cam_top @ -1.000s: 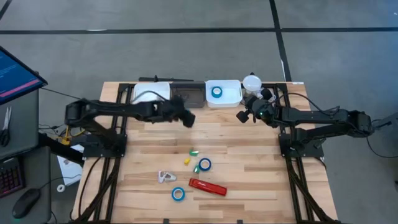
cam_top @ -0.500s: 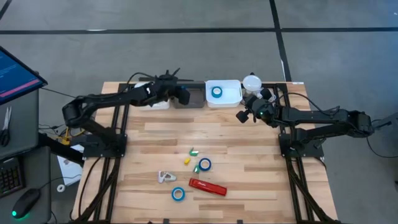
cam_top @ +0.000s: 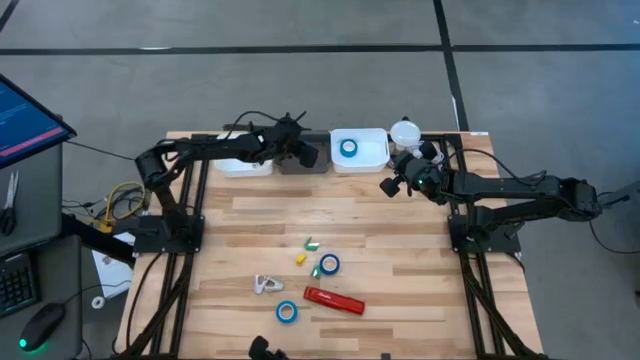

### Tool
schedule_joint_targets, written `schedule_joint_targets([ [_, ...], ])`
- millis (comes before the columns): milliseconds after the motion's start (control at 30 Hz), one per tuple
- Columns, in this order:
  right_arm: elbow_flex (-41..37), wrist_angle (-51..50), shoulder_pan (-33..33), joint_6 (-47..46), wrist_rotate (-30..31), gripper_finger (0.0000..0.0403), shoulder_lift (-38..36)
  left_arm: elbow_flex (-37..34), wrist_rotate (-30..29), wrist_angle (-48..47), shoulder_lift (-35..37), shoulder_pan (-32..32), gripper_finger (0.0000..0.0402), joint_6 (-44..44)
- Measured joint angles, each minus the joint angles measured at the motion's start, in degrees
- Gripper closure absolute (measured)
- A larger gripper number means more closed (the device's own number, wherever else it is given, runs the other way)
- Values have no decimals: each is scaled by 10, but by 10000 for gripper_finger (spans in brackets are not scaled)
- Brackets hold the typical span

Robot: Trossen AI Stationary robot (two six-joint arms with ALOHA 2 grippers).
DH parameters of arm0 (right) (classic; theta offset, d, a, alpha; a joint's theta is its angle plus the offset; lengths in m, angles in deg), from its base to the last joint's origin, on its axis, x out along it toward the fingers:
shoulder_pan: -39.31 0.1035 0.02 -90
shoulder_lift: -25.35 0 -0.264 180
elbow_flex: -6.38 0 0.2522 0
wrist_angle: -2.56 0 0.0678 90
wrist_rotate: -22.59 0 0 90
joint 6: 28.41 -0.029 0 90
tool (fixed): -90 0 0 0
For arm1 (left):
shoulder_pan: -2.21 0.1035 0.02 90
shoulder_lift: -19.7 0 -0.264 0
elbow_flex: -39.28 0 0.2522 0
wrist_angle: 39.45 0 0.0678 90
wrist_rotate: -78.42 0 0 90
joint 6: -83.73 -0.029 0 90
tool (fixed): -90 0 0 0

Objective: Pick and place Stapler, Stapler remover, tape
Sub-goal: Put the blue stapler into the black bin, then put the top green stapler into the black bin

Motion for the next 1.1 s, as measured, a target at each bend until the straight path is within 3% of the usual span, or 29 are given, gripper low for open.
schedule_joint_targets([
  [433,0,0,0,1,0,403,0,1,6,-14,-27,1,342,0],
  [1100,0,-15,0,2,0,403,0,1,7,-14,-26,5,286,-15],
])
